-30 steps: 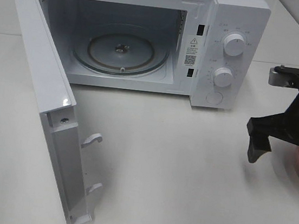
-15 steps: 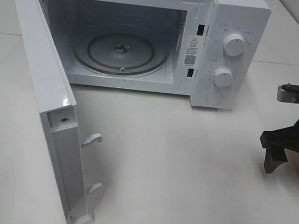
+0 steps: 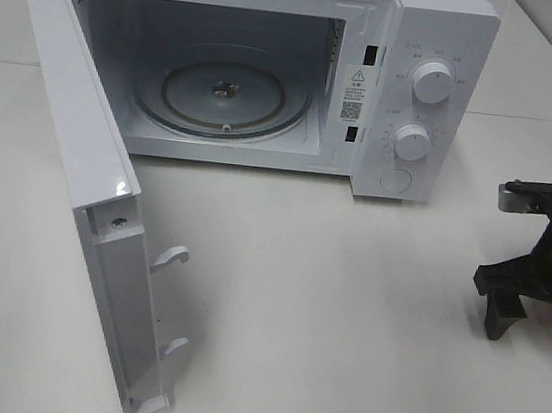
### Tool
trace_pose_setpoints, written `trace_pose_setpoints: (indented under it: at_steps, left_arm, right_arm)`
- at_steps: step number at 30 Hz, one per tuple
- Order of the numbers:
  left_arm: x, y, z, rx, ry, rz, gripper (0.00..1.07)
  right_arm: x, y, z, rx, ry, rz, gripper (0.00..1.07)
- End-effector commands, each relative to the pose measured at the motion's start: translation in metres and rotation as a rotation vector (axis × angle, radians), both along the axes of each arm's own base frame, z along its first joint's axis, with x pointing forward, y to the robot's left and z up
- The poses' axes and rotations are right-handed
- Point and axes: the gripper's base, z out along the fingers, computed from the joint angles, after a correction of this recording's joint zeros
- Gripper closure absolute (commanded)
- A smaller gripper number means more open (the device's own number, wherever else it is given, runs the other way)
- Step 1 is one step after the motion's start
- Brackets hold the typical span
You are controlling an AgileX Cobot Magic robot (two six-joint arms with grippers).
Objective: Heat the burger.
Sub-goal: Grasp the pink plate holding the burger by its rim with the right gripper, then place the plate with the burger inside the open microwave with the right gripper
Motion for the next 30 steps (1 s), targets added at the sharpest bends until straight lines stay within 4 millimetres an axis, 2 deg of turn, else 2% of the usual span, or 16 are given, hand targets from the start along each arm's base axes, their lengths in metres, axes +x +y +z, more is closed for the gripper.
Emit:
trace_pose_setpoints:
  at_steps: [1, 7, 9, 10, 11, 12, 13, 14, 15, 16, 21, 30]
  left_arm:
    - [-0.0021, -0.0006, 0.0008, -0.01, -0.032, -0.009, 0.02]
    - [-0.0021, -0.0006, 0.0008, -0.01, -0.032, -0.009, 0.02]
    - [-0.0021, -0.0006, 0.0008, -0.01, -0.032, -0.009, 0.02]
    - [-0.0021, -0.0006, 0.0008, -0.01, -0.032, -0.009, 0.02]
    - [-0.0021, -0.0006, 0.0008, -0.01, -0.032, -0.009, 0.02]
    - [-0.0021, -0.0006, 0.0008, -0.01, -0.032, -0.009, 0.02]
    - [-0.0021, -0.0006, 0.0008, -0.01, -0.032, -0.009, 0.02]
    - [-0.0021, -0.0006, 0.0008, -0.01, -0.032, -0.009, 0.02]
    - [-0.0021, -0.0006, 0.0008, -0.01, -0.032, -0.009, 0.02]
    - [-0.0021, -0.0006, 0.0008, -0.01, -0.032, -0.009, 0.02]
    - [-0.0021, -0.0006, 0.0008, -0.01, -0.032, -0.009, 0.02]
    - [-0.0021, -0.0006, 0.0008, -0.01, -0.032, -0.009, 0.02]
  right_arm:
    - [0.0, -0.002, -0.0027, -0.008, 0.012, -0.002, 0.29]
    - [-0.0023, -0.0027, -0.0025, -0.014, 0.04, 0.03, 0.39]
    - [-0.0041, -0.0039, -0.0023, -0.025, 0.067, 0.085, 0.56]
    - [-0.0041, -0.0039, -0.0023, -0.025, 0.067, 0.085, 0.56]
    - [-0.0046, -0.0044, -0.0022, -0.03, 0.073, 0.089, 0.72]
    - [-0.0045, -0.0045, -0.0022, -0.031, 0.072, 0.091, 0.82]
    - [-0.0045, -0.0045, -0.0022, -0.031, 0.072, 0.091, 0.82]
    - [-0.0046, -0.0046, -0.0022, -0.032, 0.073, 0.091, 0.98]
    - [-0.0046, -0.0046, -0.0022, -0.032, 0.073, 0.091, 0.98]
    - [-0.0051, -0.0047, -0.0021, -0.033, 0.078, 0.091, 1.07]
    - [-0.0058, -0.0049, -0.002, -0.034, 0.09, 0.115, 1.07]
    - [-0.0053, -0.0044, -0.0021, -0.032, 0.076, 0.041, 1.07]
